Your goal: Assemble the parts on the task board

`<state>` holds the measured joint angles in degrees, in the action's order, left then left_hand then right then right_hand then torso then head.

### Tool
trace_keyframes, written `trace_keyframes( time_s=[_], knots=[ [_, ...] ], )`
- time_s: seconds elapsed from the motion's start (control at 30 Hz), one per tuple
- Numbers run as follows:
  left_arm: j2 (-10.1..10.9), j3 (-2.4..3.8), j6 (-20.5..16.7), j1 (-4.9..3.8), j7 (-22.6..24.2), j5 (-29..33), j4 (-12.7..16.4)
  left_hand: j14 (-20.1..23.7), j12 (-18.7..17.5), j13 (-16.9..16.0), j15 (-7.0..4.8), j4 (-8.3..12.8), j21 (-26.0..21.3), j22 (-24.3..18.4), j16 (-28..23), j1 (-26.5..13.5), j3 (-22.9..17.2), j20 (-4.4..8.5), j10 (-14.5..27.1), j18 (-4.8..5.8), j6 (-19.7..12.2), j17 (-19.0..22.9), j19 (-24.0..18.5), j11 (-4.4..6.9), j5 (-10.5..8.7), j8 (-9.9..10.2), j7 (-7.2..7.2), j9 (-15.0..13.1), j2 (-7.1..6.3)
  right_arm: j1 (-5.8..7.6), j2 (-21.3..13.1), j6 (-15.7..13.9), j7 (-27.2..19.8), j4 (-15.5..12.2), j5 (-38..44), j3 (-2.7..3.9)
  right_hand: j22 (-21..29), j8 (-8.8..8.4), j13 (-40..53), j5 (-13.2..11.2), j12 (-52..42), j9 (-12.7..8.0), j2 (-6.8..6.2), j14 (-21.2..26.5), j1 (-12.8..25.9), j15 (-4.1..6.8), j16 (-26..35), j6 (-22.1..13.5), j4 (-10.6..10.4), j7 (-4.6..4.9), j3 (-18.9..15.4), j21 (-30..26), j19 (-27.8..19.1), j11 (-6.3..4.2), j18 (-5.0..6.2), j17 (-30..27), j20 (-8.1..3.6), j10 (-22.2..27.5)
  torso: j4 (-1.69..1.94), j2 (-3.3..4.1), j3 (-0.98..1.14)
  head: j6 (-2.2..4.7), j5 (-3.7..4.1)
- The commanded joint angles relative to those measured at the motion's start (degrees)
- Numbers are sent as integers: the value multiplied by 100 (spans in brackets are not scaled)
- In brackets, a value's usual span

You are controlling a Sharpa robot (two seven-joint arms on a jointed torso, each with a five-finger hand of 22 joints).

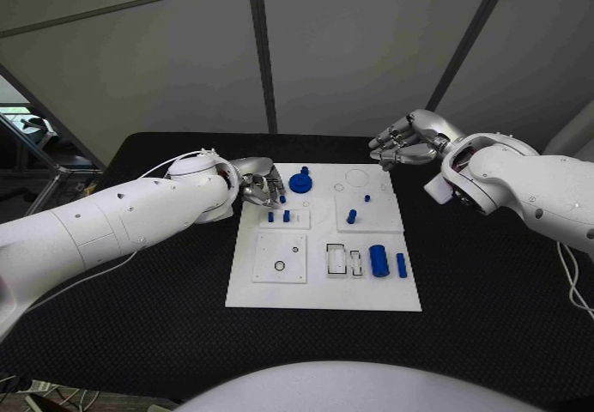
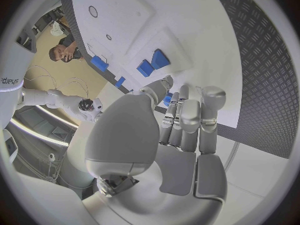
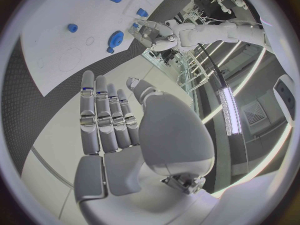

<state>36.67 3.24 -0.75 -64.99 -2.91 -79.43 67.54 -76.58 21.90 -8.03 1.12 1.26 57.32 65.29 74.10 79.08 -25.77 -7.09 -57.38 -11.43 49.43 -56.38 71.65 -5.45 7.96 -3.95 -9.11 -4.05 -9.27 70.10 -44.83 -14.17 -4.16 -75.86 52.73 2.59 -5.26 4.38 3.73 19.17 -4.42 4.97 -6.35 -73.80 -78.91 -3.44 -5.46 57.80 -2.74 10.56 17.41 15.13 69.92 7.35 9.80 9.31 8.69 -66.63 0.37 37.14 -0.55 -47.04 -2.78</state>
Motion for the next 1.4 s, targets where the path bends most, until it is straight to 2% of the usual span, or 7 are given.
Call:
trace_keyframes(
  time_s=[0.03,0.3,0.43,0.57,0.67,0.9,1.4],
  knots=[
    [55,35,-189,-2,71,61,19,70,-48,4,14,30,-67,-27,-48,8,16,5,84,378,15,68,-65,-19,-23,-8,-21,0,-4,7,-17,168,157,-9,859,4,-83,48,-8,-73,-16,14,-7,-270,-110,88,-116,83,75,-39,-9,168,222,-71,70,71,-92,-22,5,-1,-2,6,3],
    [300,295,-607,56,365,456,59,183,-89,10,37,80,-175,-74,-163,71,-55,-10,148,358,286,310,-120,-56,-17,-159,-50,-32,32,-11,-64,166,361,-65,2198,2,-504,46,-4,-91,-8,20,4,-1138,-184,336,-625,284,216,-159,17,911,798,-212,46,483,-384,-169,-3,-2,-2,78,27],
    [500,351,-1078,67,706,1335,140,312,-49,-10,43,36,-463,-254,-338,-25,-73,-24,51,299,582,640,-279,-49,-28,-303,-38,-73,52,-61,-100,156,520,-182,2994,1,-865,10,-2,-115,26,14,-27,-1215,-137,423,-1108,413,227,-218,165,1450,832,-276,17,966,-450,-298,-5,-7,-6,135,120],
    [709,368,-1444,71,1109,2658,285,611,31,-53,33,-32,-1036,-636,-698,-141,-22,-20,-67,192,609,1168,-612,-27,-33,-300,-36,-64,52,-130,-118,155,689,-302,3629,0,-1202,26,30,-312,2,39,-62,-1270,-122,503,-1714,560,248,-289,316,1931,849,-341,27,1436,-493,-493,-6,2,-3,179,207],
    [874,372,-1611,81,1454,3818,439,1305,5,-52,91,-106,-1774,-1109,-1501,-260,75,-61,81,102,681,2253,-1089,-87,-30,-327,-90,-67,33,-199,-123,183,834,-380,4022,-2,-1979,-23,20,-378,65,37,-127,-1268,-48,489,-2101,533,216,-287,441,2645,885,-340,-60,1725,-498,-449,4,-3,-6,197,276],
    [1188,374,-1429,166,2143,5990,888,1587,54,-34,161,-144,-2287,-1448,-2028,-262,237,-136,321,93,604,2626,-1286,-166,-25,-289,-152,-34,119,-329,-83,342,1034,-432,4398,-21,-2403,-80,-10,-576,83,-3,-285,-1169,53,424,-2397,314,173,-218,567,3091,741,-255,-94,2009,-452,-29,5,3,-4,234,291],
    [1353,374,-1133,276,2508,6920,1351,1647,109,-25,182,-121,-2451,-1573,-2161,-201,292,-147,412,94,544,2740,-1286,-189,-3,-269,-178,-20,186,-464,232,372,1055,-200,4544,-60,-3450,-59,9,-588,-5,-5,-350,-1053,79,382,-2914,196,162,-143,721,4096,607,-213,-152,2456,-369,86,-3,10,-4,217,256]
  ],
)
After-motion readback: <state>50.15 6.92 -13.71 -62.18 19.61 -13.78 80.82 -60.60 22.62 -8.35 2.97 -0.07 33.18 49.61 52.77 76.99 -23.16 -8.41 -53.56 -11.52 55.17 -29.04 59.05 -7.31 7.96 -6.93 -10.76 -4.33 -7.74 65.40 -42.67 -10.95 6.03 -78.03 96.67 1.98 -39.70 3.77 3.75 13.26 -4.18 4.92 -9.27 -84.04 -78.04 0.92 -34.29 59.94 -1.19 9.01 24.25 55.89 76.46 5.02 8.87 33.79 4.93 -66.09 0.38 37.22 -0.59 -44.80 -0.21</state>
